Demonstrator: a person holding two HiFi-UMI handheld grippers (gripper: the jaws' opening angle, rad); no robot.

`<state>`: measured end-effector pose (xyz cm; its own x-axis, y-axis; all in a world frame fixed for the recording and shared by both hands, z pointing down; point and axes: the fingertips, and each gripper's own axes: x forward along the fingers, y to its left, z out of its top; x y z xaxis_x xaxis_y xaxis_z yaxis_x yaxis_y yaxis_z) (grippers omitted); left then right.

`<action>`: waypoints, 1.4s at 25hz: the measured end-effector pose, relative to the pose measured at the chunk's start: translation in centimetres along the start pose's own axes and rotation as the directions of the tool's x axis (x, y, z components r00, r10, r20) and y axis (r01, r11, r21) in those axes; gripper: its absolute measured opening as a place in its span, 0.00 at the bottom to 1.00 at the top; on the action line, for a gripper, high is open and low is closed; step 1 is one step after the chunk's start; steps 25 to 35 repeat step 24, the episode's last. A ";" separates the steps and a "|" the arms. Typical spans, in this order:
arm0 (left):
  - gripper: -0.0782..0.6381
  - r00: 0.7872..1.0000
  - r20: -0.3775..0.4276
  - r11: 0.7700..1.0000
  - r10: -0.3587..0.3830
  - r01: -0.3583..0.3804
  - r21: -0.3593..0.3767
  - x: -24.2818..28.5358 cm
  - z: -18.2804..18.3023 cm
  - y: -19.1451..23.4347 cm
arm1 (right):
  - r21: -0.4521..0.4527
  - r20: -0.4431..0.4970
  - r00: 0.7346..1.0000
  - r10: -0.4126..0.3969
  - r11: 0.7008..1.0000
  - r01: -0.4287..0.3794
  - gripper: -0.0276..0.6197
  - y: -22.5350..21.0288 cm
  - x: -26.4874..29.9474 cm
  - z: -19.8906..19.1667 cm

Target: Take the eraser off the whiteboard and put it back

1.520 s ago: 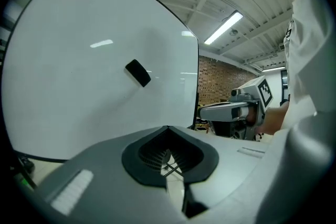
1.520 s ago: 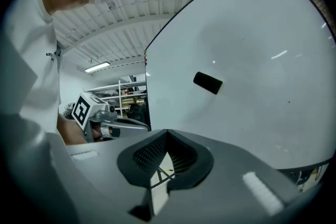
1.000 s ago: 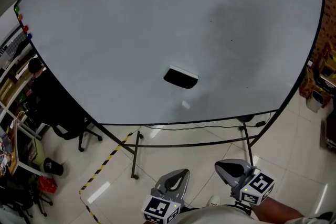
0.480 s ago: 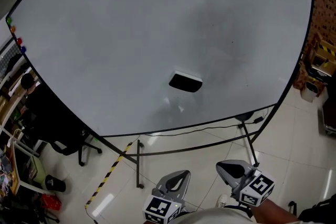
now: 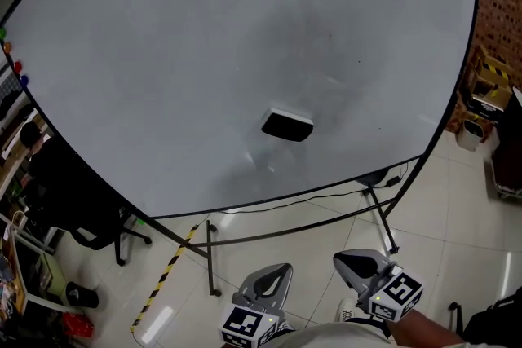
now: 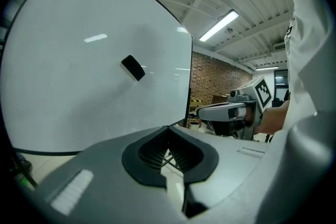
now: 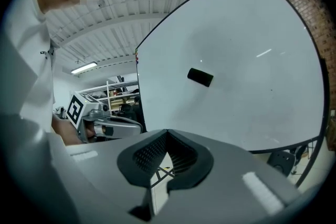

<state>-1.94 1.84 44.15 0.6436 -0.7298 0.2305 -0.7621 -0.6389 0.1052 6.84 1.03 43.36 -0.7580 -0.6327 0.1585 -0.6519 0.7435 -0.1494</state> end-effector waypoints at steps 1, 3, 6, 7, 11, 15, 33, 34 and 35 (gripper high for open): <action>0.13 1.000 0.003 1.000 0.001 -0.001 -0.007 0.0 0.0 0.0 | -0.003 0.000 1.000 -0.001 1.000 0.001 0.04 0.0 0.1 0.1; 0.13 1.000 0.011 0.999 -0.003 0.003 -0.034 0.1 0.2 0.0 | -0.006 0.000 1.000 0.002 1.000 -0.002 0.04 -0.1 0.1 0.3; 0.13 1.000 0.015 0.996 -0.003 0.004 -0.091 0.1 0.2 0.2 | -0.010 -0.007 1.000 0.013 1.000 -0.013 0.04 -0.1 0.1 0.4; 0.13 1.000 0.014 0.995 -0.001 0.002 -0.096 0.0 0.0 0.2 | -0.013 -0.009 1.000 0.014 1.000 -0.014 0.04 -0.1 0.1 0.4; 0.13 1.000 0.008 0.997 0.006 -0.005 -0.079 0.1 -0.7 0.2 | -0.022 -0.016 1.000 0.016 1.000 -0.016 0.04 -0.3 -0.3 0.2; 0.13 1.000 0.007 0.998 0.003 -0.003 -0.057 0.4 -0.8 -0.3 | -0.024 -0.021 1.000 0.014 1.000 -0.014 0.04 -0.4 -0.8 -0.2; 0.13 1.000 0.001 0.999 -0.004 0.004 -0.035 1.2 -0.3 -0.7 | -0.032 -0.026 1.000 0.013 0.999 -0.014 0.05 -1.0 -1.3 0.0; 0.13 1.000 0.001 0.999 -0.004 0.004 -0.035 1.2 -0.3 -0.7 | -0.032 -0.026 1.000 0.013 0.999 -0.014 0.05 -1.0 -1.3 0.0; 0.13 1.000 0.001 0.999 -0.004 0.004 -0.035 1.2 -0.3 -0.7 | -0.032 -0.026 1.000 0.013 0.999 -0.014 0.05 -1.0 -1.3 0.0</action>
